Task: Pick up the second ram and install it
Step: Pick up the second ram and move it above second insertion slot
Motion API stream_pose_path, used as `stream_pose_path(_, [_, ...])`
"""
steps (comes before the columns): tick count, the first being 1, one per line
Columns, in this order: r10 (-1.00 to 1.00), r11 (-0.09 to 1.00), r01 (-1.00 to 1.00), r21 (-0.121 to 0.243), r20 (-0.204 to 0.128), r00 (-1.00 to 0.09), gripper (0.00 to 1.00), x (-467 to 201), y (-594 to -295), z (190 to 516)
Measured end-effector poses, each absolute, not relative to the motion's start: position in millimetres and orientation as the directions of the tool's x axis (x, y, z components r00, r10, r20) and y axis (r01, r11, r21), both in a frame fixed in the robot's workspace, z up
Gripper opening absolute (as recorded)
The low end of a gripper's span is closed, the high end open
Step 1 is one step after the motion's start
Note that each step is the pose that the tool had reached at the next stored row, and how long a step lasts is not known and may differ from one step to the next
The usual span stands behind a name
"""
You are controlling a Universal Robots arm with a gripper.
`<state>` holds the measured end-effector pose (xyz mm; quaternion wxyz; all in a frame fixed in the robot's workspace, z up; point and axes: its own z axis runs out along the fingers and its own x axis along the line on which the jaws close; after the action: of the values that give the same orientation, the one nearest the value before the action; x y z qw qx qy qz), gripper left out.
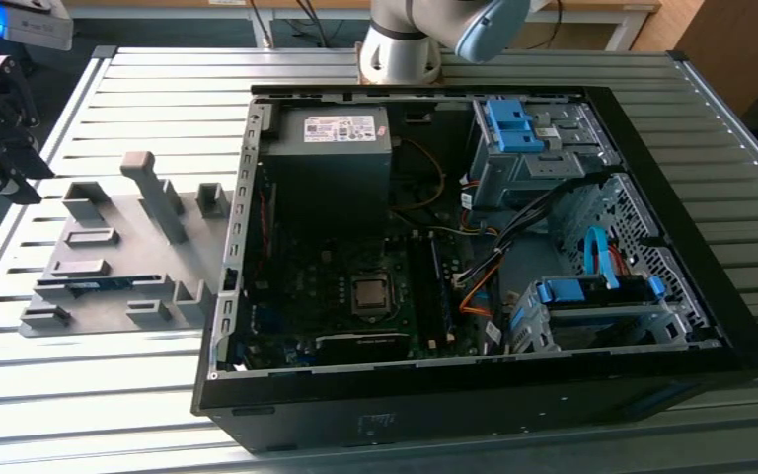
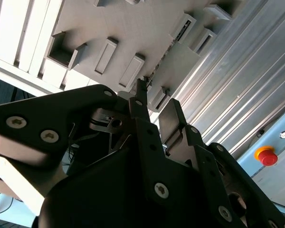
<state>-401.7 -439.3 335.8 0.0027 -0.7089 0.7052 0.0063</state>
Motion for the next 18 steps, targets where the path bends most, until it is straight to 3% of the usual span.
stream_pose_path(6, [-1.0,-0.005,-1.0,0.005,-0.013,0.005,0.36,-401.7,-439.3,335.7])
stream_pose_path(11, [-1.0,-0.005,-1.0,0.005,-0.013,0.005,0.18,-401.7,-439.3,335.6])
stream_pose_path(16, [-1.0,-0.005,-1.0,0.005,-0.013,0.005,0.19,-401.7,-439.3,335.6])
stream_pose_path(18, [-1.0,-0.005,-1.0,0.005,-0.013,0.005,0.31,-401.7,-439.3,335.5])
